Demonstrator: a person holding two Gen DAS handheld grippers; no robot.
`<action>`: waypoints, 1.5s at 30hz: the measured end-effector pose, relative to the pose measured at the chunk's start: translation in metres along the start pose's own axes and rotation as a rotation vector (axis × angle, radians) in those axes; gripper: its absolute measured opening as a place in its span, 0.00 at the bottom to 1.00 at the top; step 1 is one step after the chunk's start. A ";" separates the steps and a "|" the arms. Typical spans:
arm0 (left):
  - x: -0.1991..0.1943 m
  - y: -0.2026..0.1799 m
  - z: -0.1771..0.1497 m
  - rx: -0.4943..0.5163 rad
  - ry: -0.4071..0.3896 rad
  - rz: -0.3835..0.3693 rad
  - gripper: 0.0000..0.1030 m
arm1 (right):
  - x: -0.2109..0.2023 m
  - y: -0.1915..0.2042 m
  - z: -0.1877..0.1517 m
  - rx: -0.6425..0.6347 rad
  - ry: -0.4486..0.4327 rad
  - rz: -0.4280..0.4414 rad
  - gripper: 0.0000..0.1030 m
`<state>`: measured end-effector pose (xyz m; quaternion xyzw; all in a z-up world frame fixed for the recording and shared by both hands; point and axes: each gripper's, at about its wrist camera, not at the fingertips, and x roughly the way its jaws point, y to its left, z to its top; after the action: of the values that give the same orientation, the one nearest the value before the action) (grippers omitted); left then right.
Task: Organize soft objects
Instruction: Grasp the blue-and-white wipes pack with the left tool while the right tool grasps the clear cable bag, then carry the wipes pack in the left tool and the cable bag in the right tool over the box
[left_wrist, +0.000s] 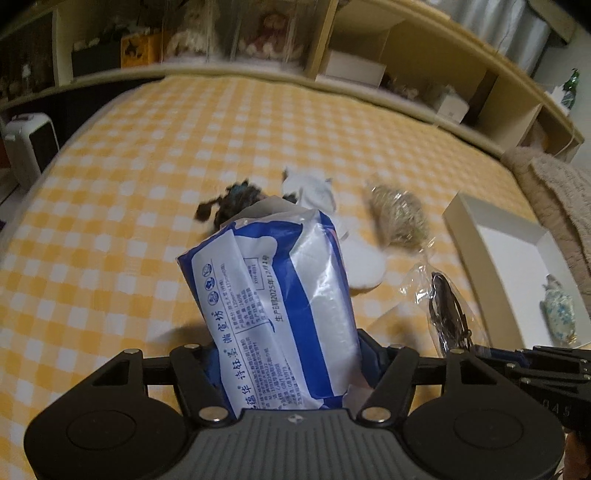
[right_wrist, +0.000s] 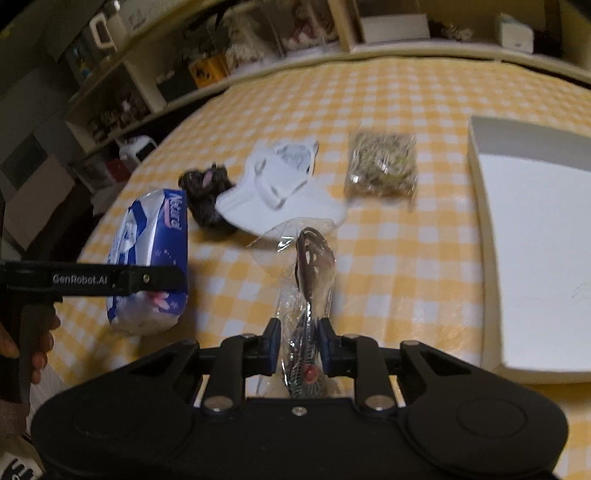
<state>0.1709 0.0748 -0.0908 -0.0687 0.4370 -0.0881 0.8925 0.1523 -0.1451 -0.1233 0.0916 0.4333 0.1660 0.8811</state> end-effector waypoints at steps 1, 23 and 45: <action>-0.003 -0.002 0.000 0.003 -0.012 -0.003 0.66 | -0.003 0.000 0.001 0.002 -0.014 0.000 0.21; -0.028 -0.063 0.010 0.127 -0.111 -0.068 0.66 | -0.067 -0.019 0.022 0.037 -0.194 -0.037 0.22; -0.013 -0.198 0.029 0.289 -0.129 -0.192 0.66 | -0.136 -0.100 0.026 0.063 -0.280 -0.158 0.22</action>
<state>0.1665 -0.1137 -0.0236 0.0135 0.3530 -0.2301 0.9068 0.1171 -0.2884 -0.0383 0.1071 0.3171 0.0682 0.9399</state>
